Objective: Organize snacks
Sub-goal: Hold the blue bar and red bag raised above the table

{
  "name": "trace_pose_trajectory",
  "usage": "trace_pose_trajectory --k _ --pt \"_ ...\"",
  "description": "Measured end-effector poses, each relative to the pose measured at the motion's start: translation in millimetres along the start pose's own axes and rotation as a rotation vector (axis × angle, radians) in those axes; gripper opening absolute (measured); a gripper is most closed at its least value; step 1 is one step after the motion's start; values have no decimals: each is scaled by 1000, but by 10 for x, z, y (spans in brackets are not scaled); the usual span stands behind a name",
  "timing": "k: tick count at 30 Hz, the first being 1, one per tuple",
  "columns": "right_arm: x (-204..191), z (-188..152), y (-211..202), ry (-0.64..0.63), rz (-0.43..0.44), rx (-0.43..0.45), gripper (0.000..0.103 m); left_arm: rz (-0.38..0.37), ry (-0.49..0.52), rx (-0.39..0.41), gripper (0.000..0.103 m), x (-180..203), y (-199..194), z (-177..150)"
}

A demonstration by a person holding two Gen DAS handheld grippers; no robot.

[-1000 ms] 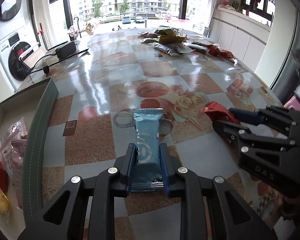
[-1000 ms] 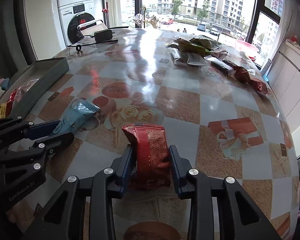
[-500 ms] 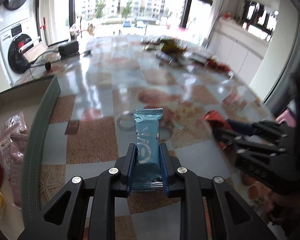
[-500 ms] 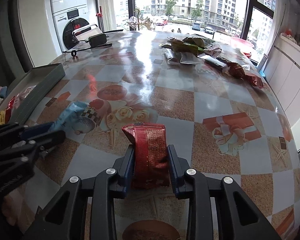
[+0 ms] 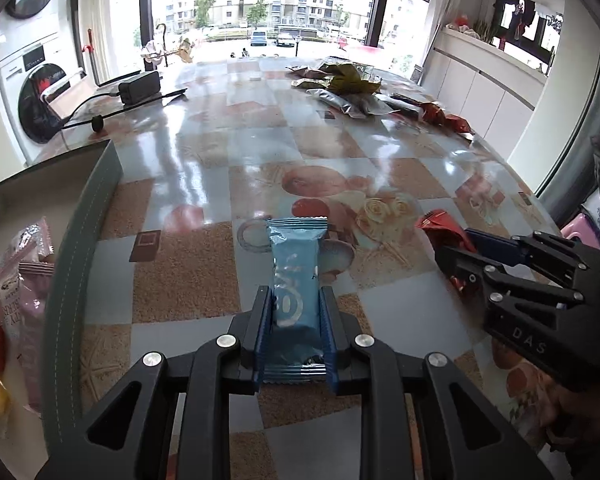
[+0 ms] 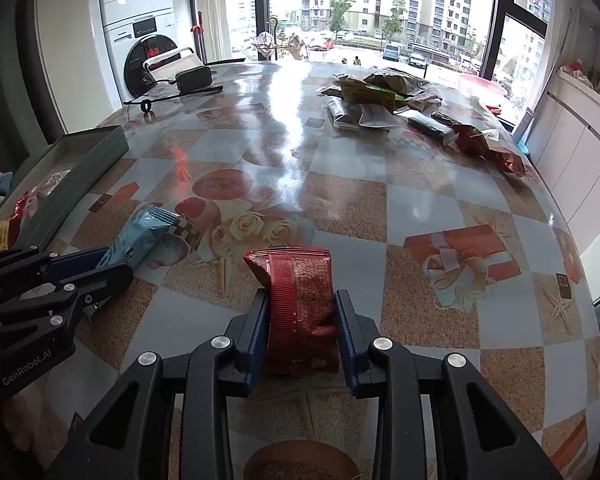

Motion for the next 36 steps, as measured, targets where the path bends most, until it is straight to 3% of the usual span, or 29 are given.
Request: trace_pose_trajectory --k 18,29,36 --pt "-33 0 0 -14 -23 -3 33 73 37 -5 25 73 20 4" --pt "-70 88 -133 18 7 37 33 54 -18 46 25 -91 -186 83" --pt "-122 184 -11 55 38 4 33 66 -60 12 25 -210 -80 170"
Point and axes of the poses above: each gripper's, at about its wrist camera, not at the fingertips, and y roughly the way its jaws point, x to its right, z to its top, the point moved 4 cm from there along y, roughly the way its jaws point, and after that the axes turned 10 degrees about -x, right-handed, at the moved point
